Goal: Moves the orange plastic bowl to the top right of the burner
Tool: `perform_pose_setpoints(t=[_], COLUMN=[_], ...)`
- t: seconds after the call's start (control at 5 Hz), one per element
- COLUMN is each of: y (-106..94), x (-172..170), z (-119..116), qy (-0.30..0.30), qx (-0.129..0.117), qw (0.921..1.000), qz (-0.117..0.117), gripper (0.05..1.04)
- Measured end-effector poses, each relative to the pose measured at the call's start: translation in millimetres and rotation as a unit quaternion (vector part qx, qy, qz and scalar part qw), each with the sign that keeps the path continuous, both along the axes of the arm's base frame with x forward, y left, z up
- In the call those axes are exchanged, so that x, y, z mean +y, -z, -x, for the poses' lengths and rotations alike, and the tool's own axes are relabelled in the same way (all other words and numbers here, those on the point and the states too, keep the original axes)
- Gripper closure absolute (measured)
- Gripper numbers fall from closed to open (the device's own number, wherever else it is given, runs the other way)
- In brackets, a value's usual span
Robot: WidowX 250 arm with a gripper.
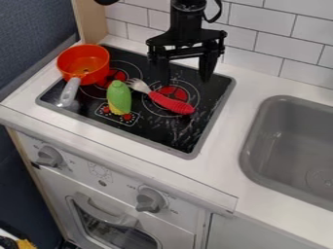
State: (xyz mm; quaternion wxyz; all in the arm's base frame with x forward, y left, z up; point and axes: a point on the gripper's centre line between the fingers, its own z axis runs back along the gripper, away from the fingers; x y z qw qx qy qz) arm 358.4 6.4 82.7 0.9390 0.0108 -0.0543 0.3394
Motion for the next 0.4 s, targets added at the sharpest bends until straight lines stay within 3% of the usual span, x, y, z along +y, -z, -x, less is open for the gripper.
perform_pose_setpoints(t=[0.2, 0.4], y=[12.5, 8.3], x=[0, 29], z=[2, 3], qy=[0.002, -0.009], qx=[0.019, 0.03], qw=[0.9998, 0.9995], qz=[0.0, 0.0], gripper=[0.083, 0.083])
